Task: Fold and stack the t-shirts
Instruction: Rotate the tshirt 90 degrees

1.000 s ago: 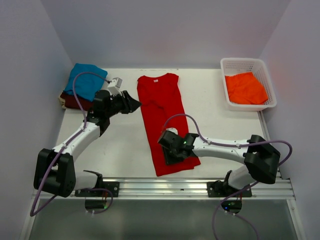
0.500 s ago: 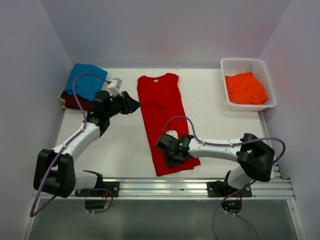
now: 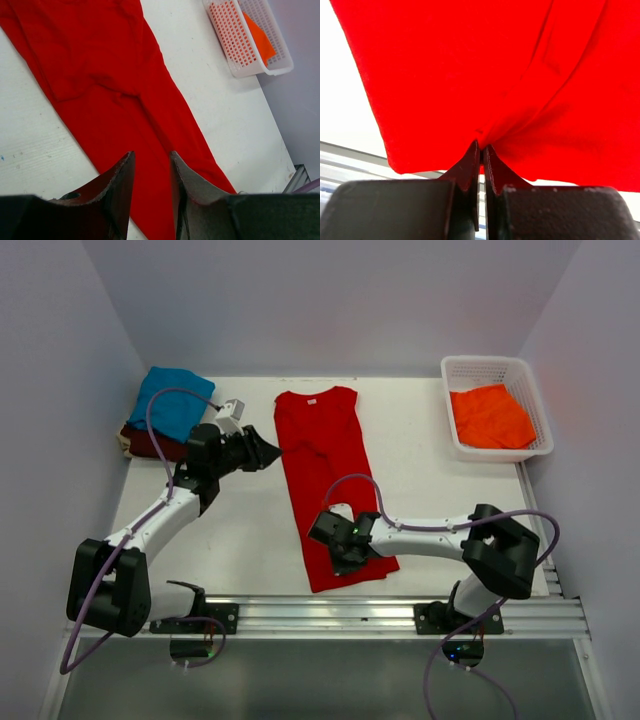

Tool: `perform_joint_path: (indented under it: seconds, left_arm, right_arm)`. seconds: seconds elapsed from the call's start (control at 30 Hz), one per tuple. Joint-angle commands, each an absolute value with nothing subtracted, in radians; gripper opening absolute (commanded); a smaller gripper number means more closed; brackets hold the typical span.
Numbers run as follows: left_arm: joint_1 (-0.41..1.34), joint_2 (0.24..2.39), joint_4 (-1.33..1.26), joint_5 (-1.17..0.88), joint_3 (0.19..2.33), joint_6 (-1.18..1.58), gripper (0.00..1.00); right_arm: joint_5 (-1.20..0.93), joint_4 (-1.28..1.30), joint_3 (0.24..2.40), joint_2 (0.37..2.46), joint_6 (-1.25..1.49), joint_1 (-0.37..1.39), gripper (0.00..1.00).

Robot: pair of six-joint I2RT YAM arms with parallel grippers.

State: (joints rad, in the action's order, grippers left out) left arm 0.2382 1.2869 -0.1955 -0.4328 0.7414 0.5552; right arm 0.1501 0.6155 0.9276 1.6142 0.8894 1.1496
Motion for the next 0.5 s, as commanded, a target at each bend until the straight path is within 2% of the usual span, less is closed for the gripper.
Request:
perform_joint_path:
  seconds: [0.0,0.47]
  left_arm:
    - [0.236,1.259,-0.227,-0.436,0.739,0.529,0.37]
    - [0.236,1.262,-0.224,-0.442,0.753,0.535,0.35]
  right_arm:
    - [0.187,0.638,0.963,1.540,0.893,1.160,0.00]
    - [0.134,0.793,0.968,1.460,0.789,1.161,0.00]
